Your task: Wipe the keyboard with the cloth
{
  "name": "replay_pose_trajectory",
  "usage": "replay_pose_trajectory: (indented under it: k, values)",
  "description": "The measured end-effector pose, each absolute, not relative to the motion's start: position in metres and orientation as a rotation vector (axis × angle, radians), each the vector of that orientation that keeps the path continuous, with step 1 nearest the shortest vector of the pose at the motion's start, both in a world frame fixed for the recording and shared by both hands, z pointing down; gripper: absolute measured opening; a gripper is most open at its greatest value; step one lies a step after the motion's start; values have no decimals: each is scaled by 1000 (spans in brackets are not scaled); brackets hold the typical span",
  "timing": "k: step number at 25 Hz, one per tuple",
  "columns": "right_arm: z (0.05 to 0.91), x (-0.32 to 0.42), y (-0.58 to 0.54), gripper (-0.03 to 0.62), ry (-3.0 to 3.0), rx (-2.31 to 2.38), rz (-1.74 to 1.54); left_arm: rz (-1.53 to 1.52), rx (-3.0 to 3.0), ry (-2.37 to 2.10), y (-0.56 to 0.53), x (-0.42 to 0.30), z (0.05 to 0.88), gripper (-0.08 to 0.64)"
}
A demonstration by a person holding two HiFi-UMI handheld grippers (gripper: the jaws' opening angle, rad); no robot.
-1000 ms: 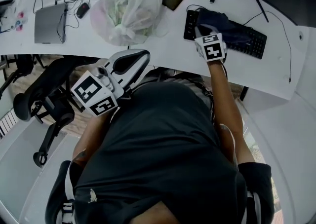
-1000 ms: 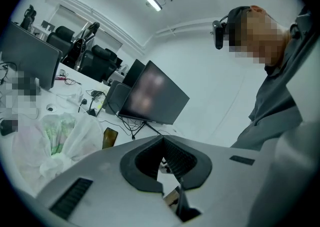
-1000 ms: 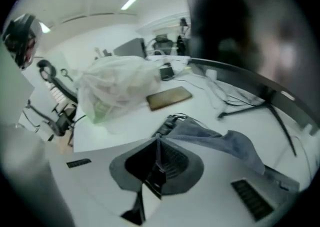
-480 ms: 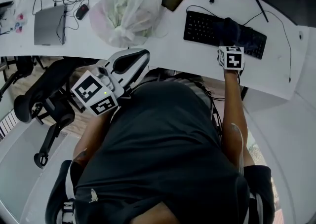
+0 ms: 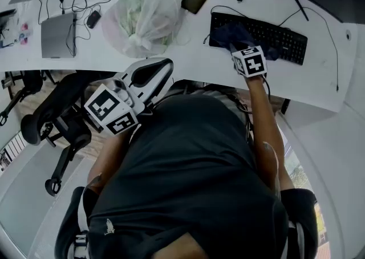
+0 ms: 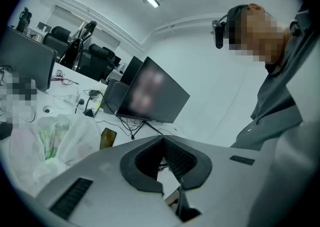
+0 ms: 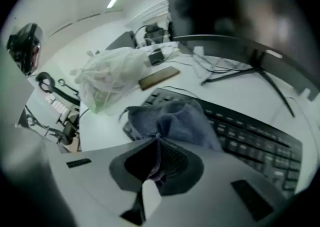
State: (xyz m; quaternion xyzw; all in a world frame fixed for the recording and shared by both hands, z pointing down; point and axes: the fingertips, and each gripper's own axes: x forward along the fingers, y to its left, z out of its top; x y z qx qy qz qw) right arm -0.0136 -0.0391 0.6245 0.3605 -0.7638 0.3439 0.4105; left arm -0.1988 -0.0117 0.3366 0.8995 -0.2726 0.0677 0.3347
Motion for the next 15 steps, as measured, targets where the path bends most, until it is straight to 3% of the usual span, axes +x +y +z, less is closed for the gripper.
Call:
replay_pose_trajectory:
  k: [3, 5, 11, 13, 15]
  values:
    - [613, 92, -41, 20, -1739, 1169, 856, 161, 2332, -700, -13, -196, 339, 5]
    - [608, 110, -43, 20, -1694, 1221, 824, 160, 2330, -691, -13, -192, 341, 5]
    - [600, -86, -54, 20, -2077, 778, 720, 203, 2359, -649, -12, -167, 338, 5]
    - [612, -102, -53, 20, -2066, 714, 701, 222, 2374, -648, -11, -161, 337, 5]
    - [623, -66, -50, 20, -2007, 769, 725, 228, 2372, -656, -11, -158, 337, 5]
